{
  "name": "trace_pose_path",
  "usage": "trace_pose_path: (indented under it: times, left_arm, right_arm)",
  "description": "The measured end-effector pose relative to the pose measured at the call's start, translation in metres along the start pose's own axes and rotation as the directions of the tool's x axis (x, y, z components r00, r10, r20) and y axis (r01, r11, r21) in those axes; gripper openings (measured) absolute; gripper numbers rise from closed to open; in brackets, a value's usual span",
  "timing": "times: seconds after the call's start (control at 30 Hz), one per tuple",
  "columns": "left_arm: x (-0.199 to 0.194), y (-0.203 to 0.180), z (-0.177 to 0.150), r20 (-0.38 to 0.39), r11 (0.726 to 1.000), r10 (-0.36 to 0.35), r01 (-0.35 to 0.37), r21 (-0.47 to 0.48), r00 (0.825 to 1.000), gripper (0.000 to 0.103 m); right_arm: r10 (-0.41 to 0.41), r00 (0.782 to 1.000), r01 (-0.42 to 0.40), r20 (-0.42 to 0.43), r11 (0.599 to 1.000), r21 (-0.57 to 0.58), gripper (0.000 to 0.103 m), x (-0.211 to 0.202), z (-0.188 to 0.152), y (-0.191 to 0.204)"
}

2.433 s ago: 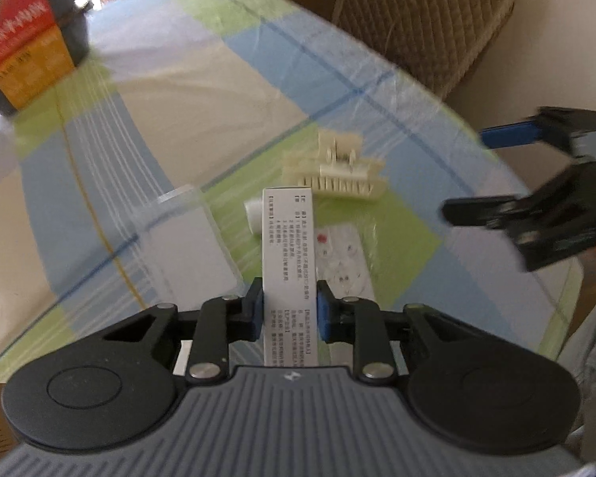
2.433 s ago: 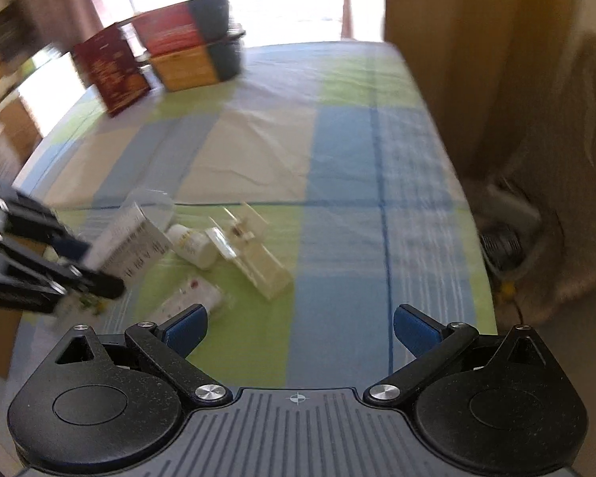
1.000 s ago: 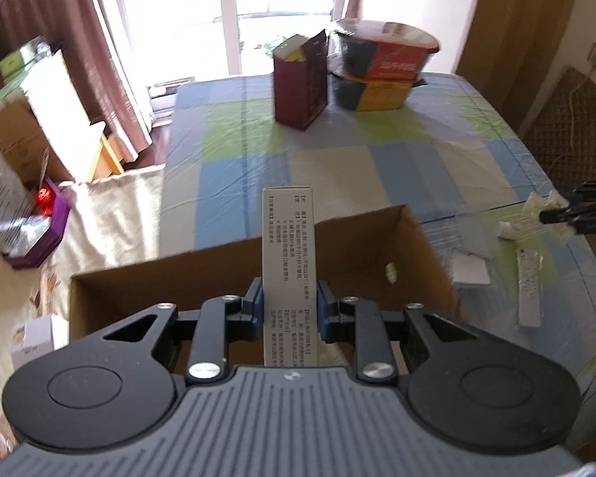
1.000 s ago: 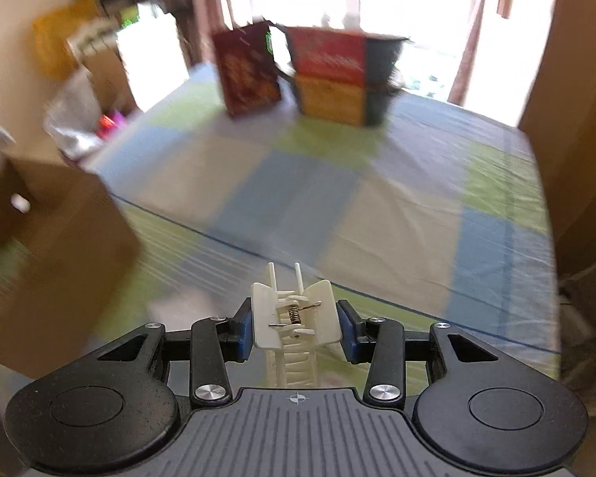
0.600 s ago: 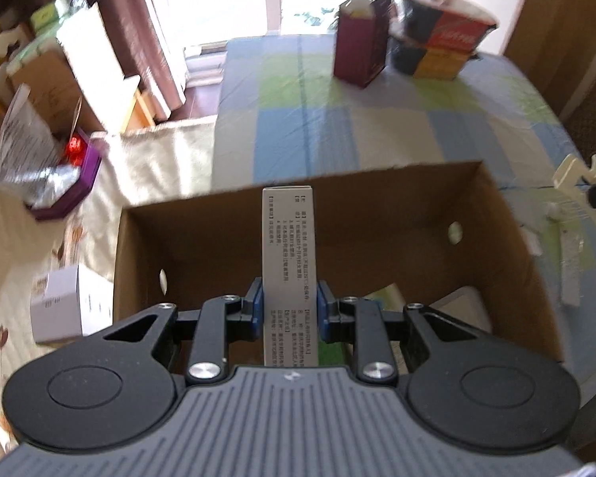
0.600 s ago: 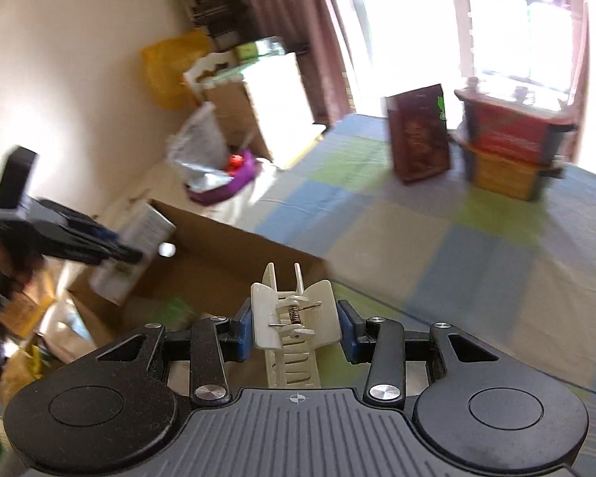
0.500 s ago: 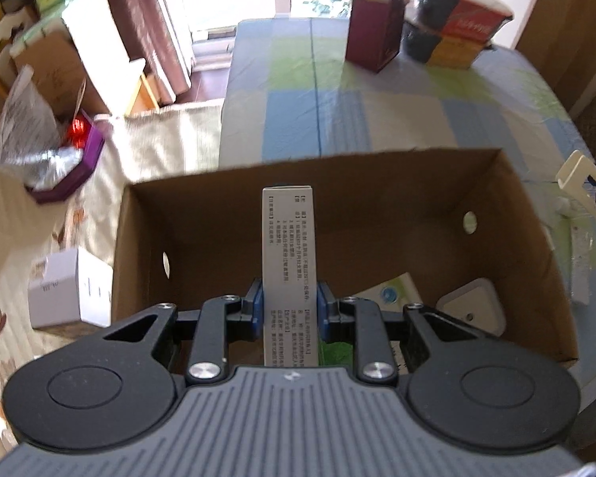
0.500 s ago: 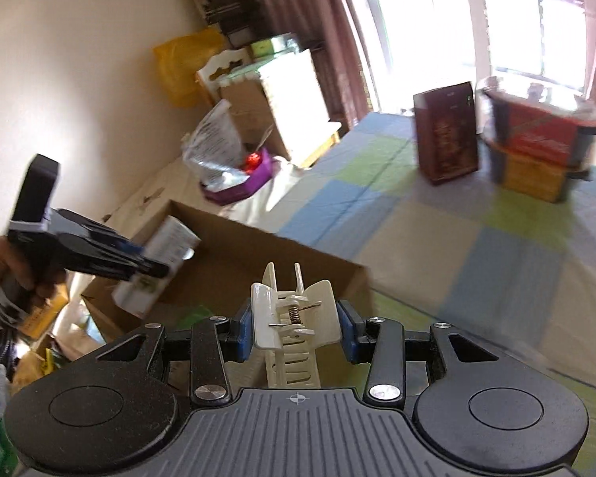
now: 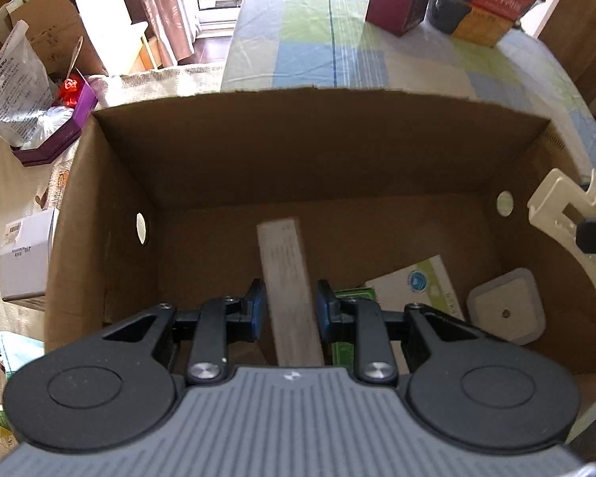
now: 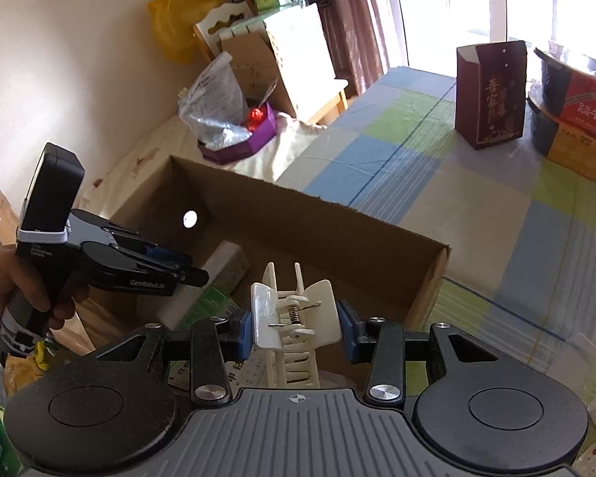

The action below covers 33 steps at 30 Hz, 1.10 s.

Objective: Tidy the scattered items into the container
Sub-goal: 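Carry both items into the cardboard box and open both tools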

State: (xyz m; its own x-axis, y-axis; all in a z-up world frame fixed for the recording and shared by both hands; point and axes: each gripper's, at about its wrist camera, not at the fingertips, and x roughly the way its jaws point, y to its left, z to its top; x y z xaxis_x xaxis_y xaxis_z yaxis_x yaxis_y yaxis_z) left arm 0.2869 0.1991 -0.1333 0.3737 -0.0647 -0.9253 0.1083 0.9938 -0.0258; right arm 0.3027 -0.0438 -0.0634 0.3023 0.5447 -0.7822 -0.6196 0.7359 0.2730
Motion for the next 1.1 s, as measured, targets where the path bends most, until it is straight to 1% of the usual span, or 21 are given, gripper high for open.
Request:
trace_pose_path:
  times: [0.23,0.33,0.47,0.67,0.97,1.03,1.1]
  left_arm:
    - [-0.004,0.005,-0.006,0.006,1.000,0.007,-0.007,0.000,1.000,0.023]
    - [-0.007,0.009,-0.008,0.008,1.000,0.020,-0.020,0.024,1.000,0.030]
    - [-0.008,0.012,-0.012,0.010,0.995,0.065,-0.066,0.075,0.998,0.031]
    - [-0.009,0.016,-0.014,0.020,0.994,0.071,-0.073,0.083,0.997,0.033]
    - [-0.012,0.014,-0.017,0.036,0.991,0.082,-0.085,0.108,0.996,0.037]
    - [-0.012,0.014,-0.017,0.040,0.990,0.084,-0.088,0.113,0.996,0.038]
    - [-0.013,0.013,-0.018,0.043,0.989,0.086,-0.091,0.119,0.995,0.043]
  right_arm:
    - [-0.046,0.999,0.044,-0.023,0.996,-0.072,0.044,0.017,0.001,0.002]
    - [-0.081,0.996,0.077,-0.029,0.990,-0.121,0.044,0.028,0.001,0.004]
    - [-0.142,0.989,0.133,-0.033,0.972,-0.194,0.044,0.043,-0.003,0.010]
    - [-0.198,0.980,0.182,-0.023,0.937,-0.299,0.044,0.063,-0.012,0.021]
    - [-0.243,0.970,0.221,-0.020,0.912,-0.346,0.045,0.080,-0.014,0.023]
    - [-0.258,0.966,0.234,-0.021,0.907,-0.351,0.045,0.082,-0.014,0.023]
    - [-0.261,0.965,0.235,-0.027,0.904,-0.358,0.045,0.083,-0.015,0.024]
